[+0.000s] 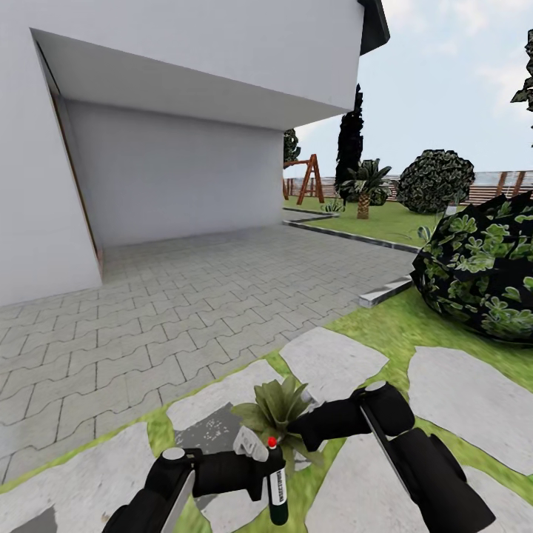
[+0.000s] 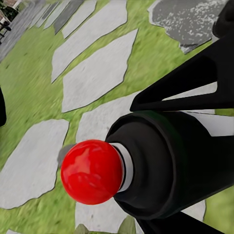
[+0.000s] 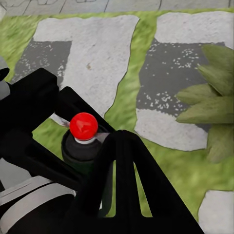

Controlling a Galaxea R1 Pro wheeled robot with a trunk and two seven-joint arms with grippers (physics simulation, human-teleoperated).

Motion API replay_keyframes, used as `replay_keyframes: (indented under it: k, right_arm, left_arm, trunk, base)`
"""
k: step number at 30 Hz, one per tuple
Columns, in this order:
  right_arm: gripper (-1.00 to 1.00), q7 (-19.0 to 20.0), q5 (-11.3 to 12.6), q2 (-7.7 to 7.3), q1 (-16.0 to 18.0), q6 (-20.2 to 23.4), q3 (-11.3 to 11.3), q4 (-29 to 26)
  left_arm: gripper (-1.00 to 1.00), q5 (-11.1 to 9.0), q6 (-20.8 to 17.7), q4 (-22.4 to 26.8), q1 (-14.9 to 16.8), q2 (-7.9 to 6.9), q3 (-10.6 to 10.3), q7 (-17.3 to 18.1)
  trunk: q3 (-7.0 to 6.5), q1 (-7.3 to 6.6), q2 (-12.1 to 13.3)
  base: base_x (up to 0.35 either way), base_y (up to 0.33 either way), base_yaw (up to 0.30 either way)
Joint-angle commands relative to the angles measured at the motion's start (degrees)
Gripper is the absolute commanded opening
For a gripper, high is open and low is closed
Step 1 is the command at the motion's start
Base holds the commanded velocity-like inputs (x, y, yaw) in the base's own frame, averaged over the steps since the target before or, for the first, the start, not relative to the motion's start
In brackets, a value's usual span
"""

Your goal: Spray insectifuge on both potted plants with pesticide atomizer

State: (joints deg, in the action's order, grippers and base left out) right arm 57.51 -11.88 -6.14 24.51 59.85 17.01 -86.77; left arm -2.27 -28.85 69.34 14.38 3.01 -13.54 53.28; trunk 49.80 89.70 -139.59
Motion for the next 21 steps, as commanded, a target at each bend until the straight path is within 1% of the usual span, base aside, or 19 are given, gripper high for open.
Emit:
replay_keyframes:
  k: [1,21]
  right_arm:
    - [-1.0,0.6,-0.6,-0.02,0.0,0.2,0.0,-0.1]
    - [-1.0,0.6,-0.5,0.07,-0.1,0.2,1.0,-0.1]
  left_arm:
    - [-1.0,-0.2,-0.5,0.0,0.0,0.0,0.0,0.1]
    - [-1.0,-0.3,-0.8,0.1,0.0,0.53,-0.1,-0.2]
  trunk:
    - [0.06,-0.01,0.0]
    - [0.06,-0.01,0.0]
  base:
    - [0.0,0.0,0.0]
    - [0.0,0.0,0.0]
